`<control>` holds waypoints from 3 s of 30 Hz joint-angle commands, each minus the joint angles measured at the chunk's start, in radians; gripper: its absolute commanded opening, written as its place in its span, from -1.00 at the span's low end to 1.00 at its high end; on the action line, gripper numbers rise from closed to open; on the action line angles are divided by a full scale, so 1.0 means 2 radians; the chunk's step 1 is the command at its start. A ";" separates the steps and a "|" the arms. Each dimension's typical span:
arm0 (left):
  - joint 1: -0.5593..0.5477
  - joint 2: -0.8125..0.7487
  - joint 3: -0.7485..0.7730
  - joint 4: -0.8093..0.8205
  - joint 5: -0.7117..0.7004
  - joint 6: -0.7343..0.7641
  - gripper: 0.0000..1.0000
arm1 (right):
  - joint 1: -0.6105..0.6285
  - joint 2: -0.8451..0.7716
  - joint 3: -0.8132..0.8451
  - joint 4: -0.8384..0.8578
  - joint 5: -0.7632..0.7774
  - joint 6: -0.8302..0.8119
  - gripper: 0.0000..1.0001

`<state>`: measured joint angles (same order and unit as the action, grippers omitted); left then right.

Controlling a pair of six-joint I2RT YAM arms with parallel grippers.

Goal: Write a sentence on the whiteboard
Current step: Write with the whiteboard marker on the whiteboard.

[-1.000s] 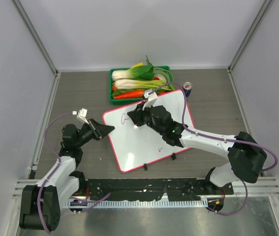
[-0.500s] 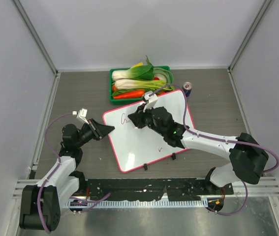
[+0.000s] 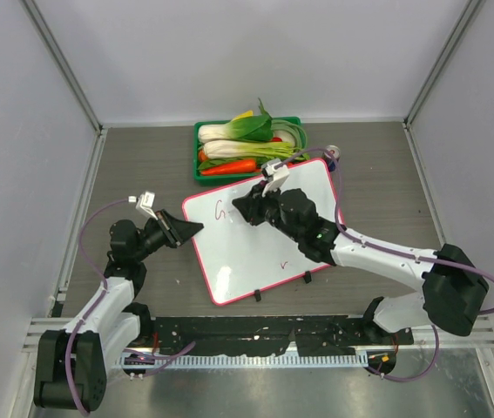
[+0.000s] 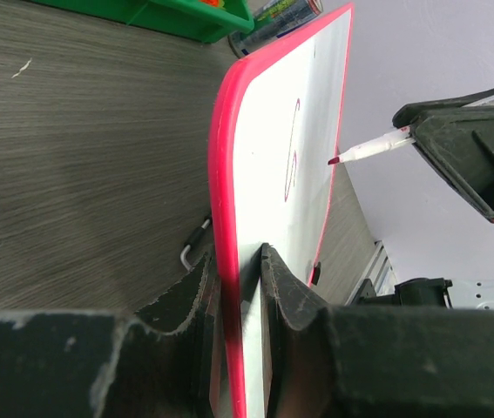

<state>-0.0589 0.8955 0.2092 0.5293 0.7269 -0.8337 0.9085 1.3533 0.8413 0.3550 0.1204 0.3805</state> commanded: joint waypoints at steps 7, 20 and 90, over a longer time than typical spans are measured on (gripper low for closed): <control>-0.007 -0.006 0.012 -0.012 -0.010 0.046 -1.00 | -0.002 0.019 0.039 0.023 0.043 -0.005 -0.97; -0.013 -0.011 0.014 -0.021 -0.014 0.048 -1.00 | -0.002 0.036 0.035 0.017 0.042 0.000 -0.97; -0.021 -0.014 0.016 -0.029 -0.017 0.052 -1.00 | -0.013 -0.010 -0.003 0.048 0.079 0.020 -0.97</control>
<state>-0.0864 0.8722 0.2237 0.4961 0.7025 -0.8246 0.8856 1.3476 0.8188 0.3981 0.2462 0.4171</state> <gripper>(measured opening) 0.213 0.190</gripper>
